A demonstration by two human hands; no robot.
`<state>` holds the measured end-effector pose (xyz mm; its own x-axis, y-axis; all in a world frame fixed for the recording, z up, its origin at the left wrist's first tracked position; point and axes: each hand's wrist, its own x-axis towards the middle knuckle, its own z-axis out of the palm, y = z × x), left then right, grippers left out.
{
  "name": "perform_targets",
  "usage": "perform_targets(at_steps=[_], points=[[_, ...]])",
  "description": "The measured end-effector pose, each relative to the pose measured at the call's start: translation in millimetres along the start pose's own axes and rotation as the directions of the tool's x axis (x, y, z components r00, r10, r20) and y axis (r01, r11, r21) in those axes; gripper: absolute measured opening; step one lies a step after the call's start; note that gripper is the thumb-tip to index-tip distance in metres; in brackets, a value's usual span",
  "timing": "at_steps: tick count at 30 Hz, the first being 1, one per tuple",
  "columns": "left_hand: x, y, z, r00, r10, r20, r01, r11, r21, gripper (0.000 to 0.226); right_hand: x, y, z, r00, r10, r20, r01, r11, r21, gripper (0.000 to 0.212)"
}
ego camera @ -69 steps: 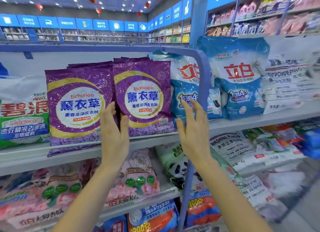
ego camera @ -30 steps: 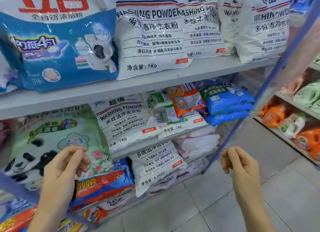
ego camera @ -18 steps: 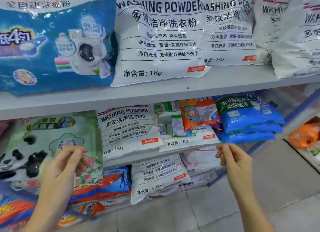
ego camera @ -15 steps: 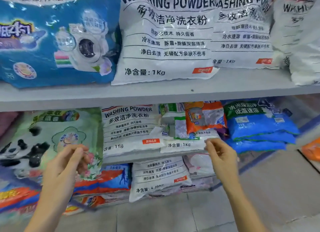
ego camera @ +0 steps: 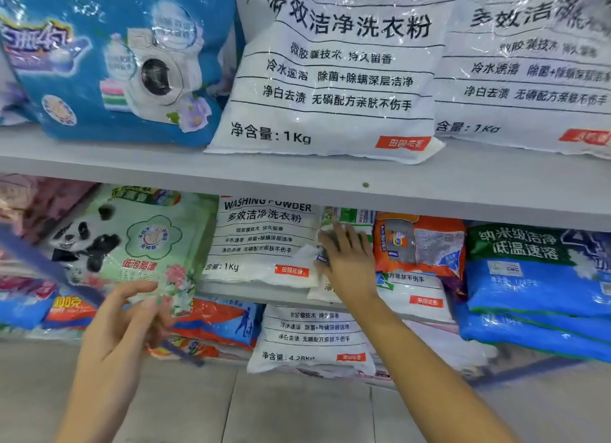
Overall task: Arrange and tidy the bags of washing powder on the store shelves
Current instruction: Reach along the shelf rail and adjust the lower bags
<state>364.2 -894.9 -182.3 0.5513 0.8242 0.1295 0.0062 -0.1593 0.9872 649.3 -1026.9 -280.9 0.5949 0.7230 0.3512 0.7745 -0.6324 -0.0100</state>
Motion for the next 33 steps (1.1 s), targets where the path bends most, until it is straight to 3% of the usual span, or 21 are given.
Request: perform_targets(at_steps=[4, 7, 9, 12, 15, 17, 21, 24, 26, 29, 31, 33], points=[[-4, 5, -3, 1.000, 0.001, 0.000, -0.001, 1.000, -0.005, 0.014, 10, 3, -12, 0.985, 0.030, -0.168, -0.016, 0.996, 0.086, 0.020], [-6, 7, -4, 1.000, 0.003, 0.030, -0.003, 1.000, -0.005, 0.015, 9, -1, -35, 0.973, 0.148, -0.175, -0.090, 0.949, 0.304, 0.031], [-6, 7, -3, 0.999, -0.010, 0.046, 0.009, 1.000, 0.008, 0.018, 4, -6, -53, 0.962, 0.228, -0.153, -0.125, 0.861, 0.494, 0.028], [-6, 8, 3, 0.997, -0.025, 0.077, 0.026, 1.000, -0.002, 0.017, -8, -15, -82, 0.945, 0.325, 0.030, -0.223, 0.575, 0.787, 0.024], [-4, 2, 15, 0.989, -0.035, 0.147, 0.035, 0.999, 0.004, 0.026, -20, -27, -116, 0.929, 0.328, 0.173, -0.278, 0.308, 0.910, 0.034], [0, -5, 22, 0.978, -0.047, 0.205, 0.037, 0.998, 0.053, 0.042, -25, -35, -132, 0.913, 0.315, 0.261, -0.322, 0.160, 0.933, 0.031], [13, 0, 34, 0.927, -0.127, 0.352, 0.076, 0.985, 0.154, 0.086, -28, -47, -157, 0.850, 0.234, 0.473, -0.405, -0.284, 0.869, 0.026], [18, 12, 41, 0.879, -0.248, 0.406, 0.233, 0.969, 0.087, 0.099, -28, -54, -171, 0.821, 0.151, 0.551, -0.440, -0.447, 0.779, 0.020], [20, 15, 46, 0.864, -0.309, 0.396, 0.347, 0.938, -0.025, 0.088, -25, -53, -181, 0.839, 0.105, 0.533, -0.432, -0.467, 0.772, 0.023], [17, 25, 54, 0.899, -0.309, 0.312, 0.360, 0.925, -0.122, 0.031, -18, -44, -196, 0.902, 0.089, 0.422, -0.352, -0.411, 0.841, 0.042], [16, 31, 55, 0.914, -0.302, 0.270, 0.353, 0.921, -0.164, 0.023, -15, -38, -205, 0.932, 0.124, 0.341, -0.307, -0.233, 0.923, 0.045], [17, 38, 54, 0.929, -0.283, 0.238, 0.324, 0.933, -0.158, 0.015, -14, -38, -212, 0.951, 0.208, 0.227, -0.231, -0.004, 0.973, 0.022]])
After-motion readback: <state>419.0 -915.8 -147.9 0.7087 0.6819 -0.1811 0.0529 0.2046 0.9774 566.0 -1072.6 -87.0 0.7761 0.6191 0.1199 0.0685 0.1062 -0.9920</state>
